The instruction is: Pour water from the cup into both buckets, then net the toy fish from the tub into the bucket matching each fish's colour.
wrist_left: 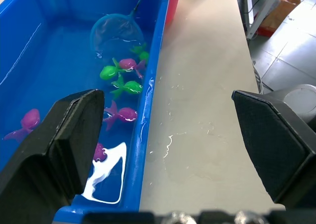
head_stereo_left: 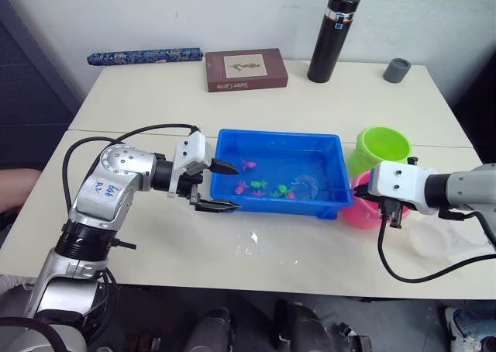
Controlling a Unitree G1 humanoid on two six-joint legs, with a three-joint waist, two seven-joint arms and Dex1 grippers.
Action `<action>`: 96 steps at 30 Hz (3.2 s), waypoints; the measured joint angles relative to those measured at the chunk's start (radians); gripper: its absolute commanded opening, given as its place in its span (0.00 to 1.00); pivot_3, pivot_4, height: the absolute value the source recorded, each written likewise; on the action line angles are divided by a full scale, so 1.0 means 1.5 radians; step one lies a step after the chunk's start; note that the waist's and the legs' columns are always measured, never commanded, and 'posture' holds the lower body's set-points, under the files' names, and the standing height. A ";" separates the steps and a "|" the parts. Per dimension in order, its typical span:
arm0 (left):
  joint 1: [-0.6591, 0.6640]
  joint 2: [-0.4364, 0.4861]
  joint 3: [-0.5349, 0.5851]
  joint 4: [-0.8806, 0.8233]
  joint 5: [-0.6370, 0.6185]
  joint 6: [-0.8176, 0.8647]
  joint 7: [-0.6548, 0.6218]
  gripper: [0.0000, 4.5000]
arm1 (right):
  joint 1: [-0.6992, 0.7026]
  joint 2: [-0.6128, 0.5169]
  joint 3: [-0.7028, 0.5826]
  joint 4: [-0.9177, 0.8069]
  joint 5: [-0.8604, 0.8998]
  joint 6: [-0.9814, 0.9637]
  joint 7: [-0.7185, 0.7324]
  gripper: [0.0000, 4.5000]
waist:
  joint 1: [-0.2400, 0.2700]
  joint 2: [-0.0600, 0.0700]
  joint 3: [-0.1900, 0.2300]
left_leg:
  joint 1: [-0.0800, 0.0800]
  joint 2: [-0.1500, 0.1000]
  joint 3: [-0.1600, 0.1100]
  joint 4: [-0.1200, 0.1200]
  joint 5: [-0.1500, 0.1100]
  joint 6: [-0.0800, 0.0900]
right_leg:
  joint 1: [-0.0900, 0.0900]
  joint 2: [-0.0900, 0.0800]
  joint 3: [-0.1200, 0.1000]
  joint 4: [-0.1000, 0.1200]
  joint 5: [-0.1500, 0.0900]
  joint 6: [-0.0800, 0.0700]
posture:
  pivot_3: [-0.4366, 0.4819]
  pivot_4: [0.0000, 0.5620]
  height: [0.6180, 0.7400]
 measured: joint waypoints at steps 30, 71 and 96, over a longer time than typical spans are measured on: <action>0.009 0.032 -0.013 0.052 0.039 -0.059 -0.008 0.99 | -0.029 0.056 -0.012 0.003 0.062 0.059 -0.040 0.00 | -0.001 0.000 0.000 | 0.000 0.000 0.000 0.000 0.000 0.000 | 0.000 0.000 0.000 0.001 0.000 0.000 | 0.48 0.27 1.00; 0.005 0.033 -0.012 0.084 0.042 -0.065 0.011 0.99 | -0.113 0.179 0.106 0.028 -0.038 0.080 -0.064 0.00 | -0.001 0.000 0.000 | 0.000 0.000 0.000 0.001 0.000 0.000 | 0.000 0.001 0.000 0.001 0.000 0.000 | 0.48 0.27 1.00; -0.075 -0.081 0.012 0.132 -0.028 -0.014 0.008 0.99 | 0.089 0.179 -0.332 -0.227 0.299 0.488 -0.135 0.00 | 0.005 0.000 0.000 | 0.000 -0.001 0.000 0.001 0.000 0.000 | 0.000 0.000 0.000 0.002 0.000 0.000 | 0.48 0.27 1.00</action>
